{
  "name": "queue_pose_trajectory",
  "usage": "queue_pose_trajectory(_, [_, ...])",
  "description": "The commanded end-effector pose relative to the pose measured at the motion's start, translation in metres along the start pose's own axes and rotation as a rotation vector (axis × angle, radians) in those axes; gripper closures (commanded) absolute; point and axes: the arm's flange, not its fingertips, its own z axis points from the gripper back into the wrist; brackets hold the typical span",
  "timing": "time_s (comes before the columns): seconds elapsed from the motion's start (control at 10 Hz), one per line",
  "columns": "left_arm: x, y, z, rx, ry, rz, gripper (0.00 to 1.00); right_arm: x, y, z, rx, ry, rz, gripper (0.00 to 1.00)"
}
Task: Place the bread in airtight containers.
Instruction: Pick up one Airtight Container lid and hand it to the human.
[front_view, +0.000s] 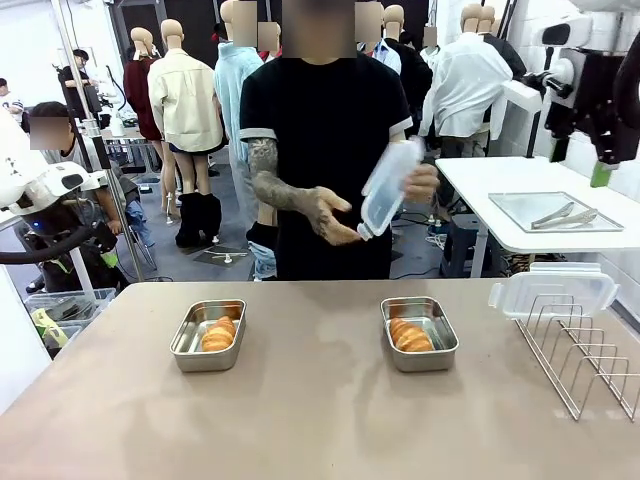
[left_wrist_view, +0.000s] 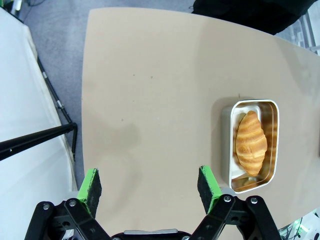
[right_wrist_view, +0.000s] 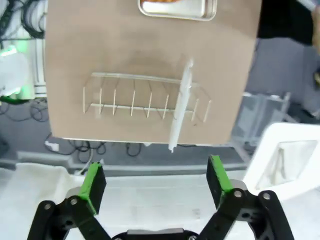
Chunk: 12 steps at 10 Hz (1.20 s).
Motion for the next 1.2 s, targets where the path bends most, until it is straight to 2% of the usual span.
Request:
queue_pose_trajectory(0.0, [-0.001,0.001,0.002,0.01,0.002,-0.006,0.0,-0.013,-0.032,-0.012,0.06,-0.076,-0.013,0.0])
queue_pose_trajectory(0.1, [-0.001,0.001,0.002,0.01,0.002,-0.006,0.0,-0.021,-0.034,-0.026,0.084,-0.117,-0.01,0.0])
queue_pose_trajectory(0.3, [-0.001,0.001,0.002,0.01,0.002,-0.006,0.0,-0.027,-0.036,-0.054,0.096,-0.13,-0.067,0.0])
queue_pose_trajectory(0.6, [-0.001,0.001,0.002,0.01,0.002,-0.006,0.0,-0.025,-0.024,-0.093,0.076,-0.054,-0.097,0.0])
queue_pose_trajectory(0.7, [-0.001,0.001,0.002,0.01,0.002,-0.006,0.0,-0.028,-0.018,-0.098,0.044,-0.065,-0.116,0.0])
queue_pose_trajectory(0.8, [-0.001,0.001,0.002,0.01,0.002,-0.006,0.0,-0.029,-0.037,-0.083,0.111,-0.092,-0.074,0.0])
queue_pose_trajectory(1.1, [-0.001,0.001,0.002,0.01,0.002,-0.006,0.0,-0.029,-0.037,-0.083,0.111,-0.092,-0.074,0.0])
